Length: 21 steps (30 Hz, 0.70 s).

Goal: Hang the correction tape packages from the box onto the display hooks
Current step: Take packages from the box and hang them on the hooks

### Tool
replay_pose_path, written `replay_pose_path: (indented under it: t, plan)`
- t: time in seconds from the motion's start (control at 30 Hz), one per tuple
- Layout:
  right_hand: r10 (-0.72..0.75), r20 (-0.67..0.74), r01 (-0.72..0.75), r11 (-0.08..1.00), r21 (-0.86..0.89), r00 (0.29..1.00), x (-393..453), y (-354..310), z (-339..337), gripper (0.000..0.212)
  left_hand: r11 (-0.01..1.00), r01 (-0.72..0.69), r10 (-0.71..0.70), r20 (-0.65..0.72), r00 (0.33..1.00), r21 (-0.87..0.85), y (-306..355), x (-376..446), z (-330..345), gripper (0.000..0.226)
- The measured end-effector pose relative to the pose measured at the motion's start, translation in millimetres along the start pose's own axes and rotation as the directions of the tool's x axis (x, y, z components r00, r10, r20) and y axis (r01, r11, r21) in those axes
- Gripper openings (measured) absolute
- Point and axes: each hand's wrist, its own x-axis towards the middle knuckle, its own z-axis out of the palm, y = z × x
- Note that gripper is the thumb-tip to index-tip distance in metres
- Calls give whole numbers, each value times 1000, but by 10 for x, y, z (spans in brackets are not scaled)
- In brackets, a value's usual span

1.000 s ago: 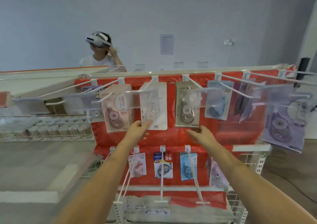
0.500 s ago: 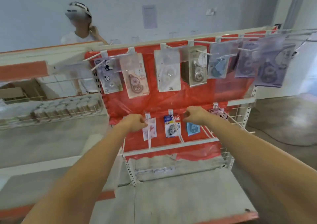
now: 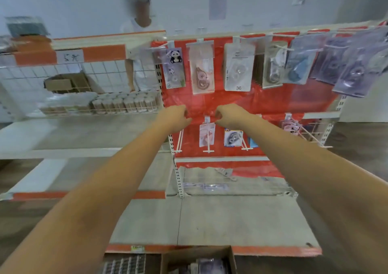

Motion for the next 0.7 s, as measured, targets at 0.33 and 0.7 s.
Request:
replay_pose_path:
  t: [0.33, 0.7]
  plan:
    - [-23, 238, -2, 995, 104, 971, -447, -8, 1401, 32, 974, 222, -212, 184, 960, -37, -77, -817, 1290, 32]
    - [112, 547, -223, 965, 139, 829, -966, 572, 4058, 34, 964, 265, -222, 473, 852, -24, -683, -1443, 3869, 30]
